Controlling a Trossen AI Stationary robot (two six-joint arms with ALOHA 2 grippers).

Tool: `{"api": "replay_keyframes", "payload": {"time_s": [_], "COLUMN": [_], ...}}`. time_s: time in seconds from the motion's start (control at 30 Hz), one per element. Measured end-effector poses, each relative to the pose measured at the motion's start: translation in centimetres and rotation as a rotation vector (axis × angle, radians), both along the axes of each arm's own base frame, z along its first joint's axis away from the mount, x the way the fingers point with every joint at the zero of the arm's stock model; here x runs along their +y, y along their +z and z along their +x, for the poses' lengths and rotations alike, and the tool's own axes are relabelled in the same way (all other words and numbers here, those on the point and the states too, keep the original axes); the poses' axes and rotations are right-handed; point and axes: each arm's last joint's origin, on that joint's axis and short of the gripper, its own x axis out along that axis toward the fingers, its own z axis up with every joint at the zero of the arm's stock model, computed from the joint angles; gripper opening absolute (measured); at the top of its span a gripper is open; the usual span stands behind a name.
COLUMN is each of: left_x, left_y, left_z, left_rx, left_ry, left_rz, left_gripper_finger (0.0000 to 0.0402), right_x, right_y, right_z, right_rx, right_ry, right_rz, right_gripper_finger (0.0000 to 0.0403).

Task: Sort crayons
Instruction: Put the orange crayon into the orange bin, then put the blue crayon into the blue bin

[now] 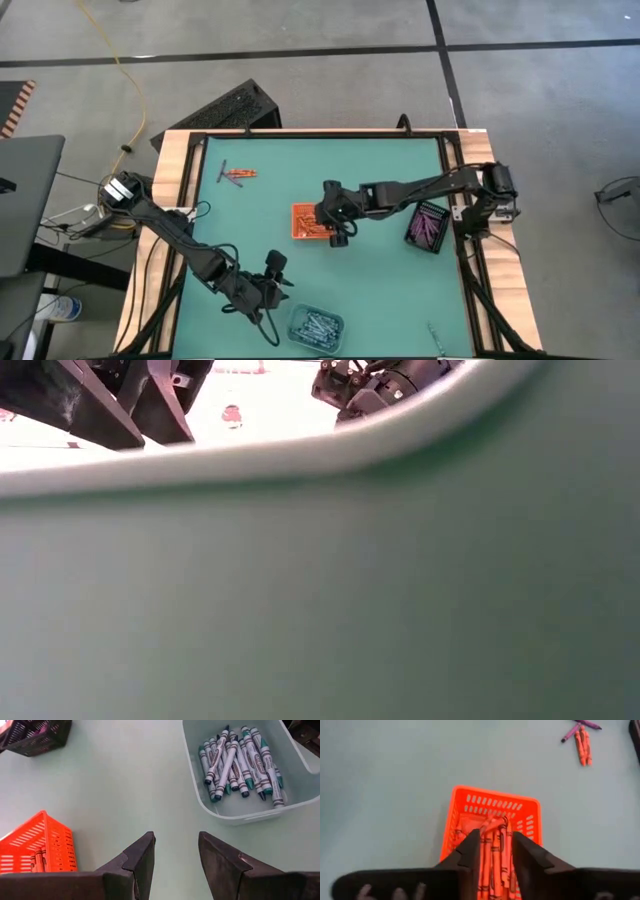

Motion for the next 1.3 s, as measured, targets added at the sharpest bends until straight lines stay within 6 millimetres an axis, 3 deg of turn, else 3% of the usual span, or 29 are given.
{"api": "replay_keyframes", "payload": {"time_s": [0.17, 0.33, 0.47, 0.63, 0.8, 0.97, 1.13, 1.3], "left_x": [0.0, 0.0, -0.1, -0.1, -0.3, -0.5, -0.6, -0.5], "left_y": [0.0, 0.0, 0.1, 0.2, 0.5, 0.9, 1.2, 1.5], "left_z": [0.0, 0.0, 0.1, 0.1, 0.4, 0.6, 0.7, 1.0], "left_rx": [0.002, 0.0, -0.013, -0.022, -0.059, -0.1, -0.133, -0.168], "left_ry": [-0.004, -0.006, -0.009, -0.01, -0.018, -0.027, -0.036, -0.042], "left_rz": [-0.003, -0.002, -0.007, -0.014, -0.032, -0.046, -0.056, -0.059], "left_gripper_finger": [0.0142, 0.0142, 0.0142, 0.0142, 0.0142, 0.0142, 0.0142, 0.0142], "right_x": [0.8, 3.3, 7.0, 13.1, 19.2, 24.0, 27.1, 28.6], "right_y": [0.6, 2.7, 4.3, 4.3, 2.4, -0.5, -3.3, -5.2], "right_z": [-1.2, -4.7, -8.1, -11.6, -14.6, -17.4, -19.8, -21.3], "right_rx": [0.056, 0.161, 0.254, 0.37, 0.476, 0.577, 0.758, 0.876], "right_ry": [-0.046, -0.139, -0.229, -0.313, -0.384, -0.506, -0.654, -0.729], "right_rz": [-0.032, 0.082, 0.302, 0.467, 0.533, 0.551, 0.572, 0.544], "right_gripper_finger": [0.0139, 0.0147, 0.0143, 0.0139, 0.0138, 0.0138, 0.0138, 0.0138]}}
